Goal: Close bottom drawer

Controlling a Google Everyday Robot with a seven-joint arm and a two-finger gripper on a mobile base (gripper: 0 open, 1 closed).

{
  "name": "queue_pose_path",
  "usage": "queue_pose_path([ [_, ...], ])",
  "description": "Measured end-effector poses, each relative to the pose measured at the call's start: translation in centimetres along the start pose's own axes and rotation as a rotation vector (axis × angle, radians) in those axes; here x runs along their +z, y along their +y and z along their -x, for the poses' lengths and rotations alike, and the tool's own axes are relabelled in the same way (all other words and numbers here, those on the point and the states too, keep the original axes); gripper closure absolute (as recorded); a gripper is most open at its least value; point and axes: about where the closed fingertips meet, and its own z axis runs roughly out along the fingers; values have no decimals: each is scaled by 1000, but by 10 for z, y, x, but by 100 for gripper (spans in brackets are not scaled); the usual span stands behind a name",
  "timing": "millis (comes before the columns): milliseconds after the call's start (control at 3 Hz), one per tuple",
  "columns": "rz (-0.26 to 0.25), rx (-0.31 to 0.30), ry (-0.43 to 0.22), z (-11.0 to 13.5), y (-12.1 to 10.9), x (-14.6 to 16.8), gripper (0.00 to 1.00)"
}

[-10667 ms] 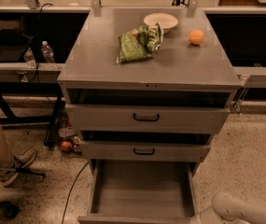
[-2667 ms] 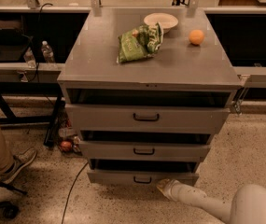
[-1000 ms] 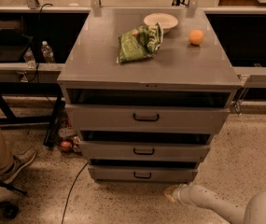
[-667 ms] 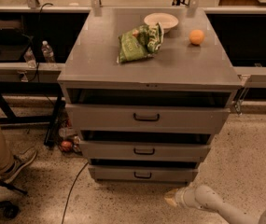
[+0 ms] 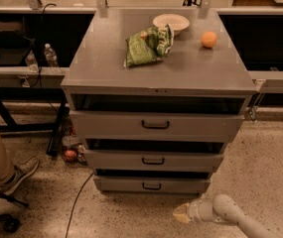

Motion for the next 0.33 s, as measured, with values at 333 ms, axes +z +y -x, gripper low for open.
queue_pose_path([
  [333,2,9,-4,5,6,-17,100],
])
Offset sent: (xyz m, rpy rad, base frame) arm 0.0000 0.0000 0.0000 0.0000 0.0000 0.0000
